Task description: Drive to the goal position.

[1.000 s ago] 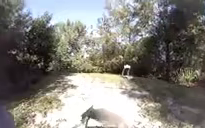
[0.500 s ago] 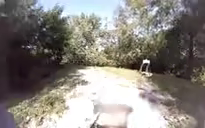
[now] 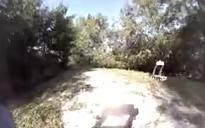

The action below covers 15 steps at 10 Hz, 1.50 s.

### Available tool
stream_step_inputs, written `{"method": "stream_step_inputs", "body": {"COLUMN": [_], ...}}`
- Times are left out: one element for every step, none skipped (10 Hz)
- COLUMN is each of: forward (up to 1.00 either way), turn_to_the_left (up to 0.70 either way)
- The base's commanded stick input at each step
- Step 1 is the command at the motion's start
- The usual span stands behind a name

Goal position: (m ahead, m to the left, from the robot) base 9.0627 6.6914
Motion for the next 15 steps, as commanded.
{"method": "stream_step_inputs", "body": {"forward": [0.70,0.70,0.70,0.70,0.70,0.70,0.70,0.70,0.70,0.70,0.70,0.70,0.70,0.70,0.70], "turn_to_the_left": [0.00,0.00,0.00,0.00,0.00,0.00,0.00,0.00,0.00,0.00,0.00,0.00,0.00,0.00,0.00]}}
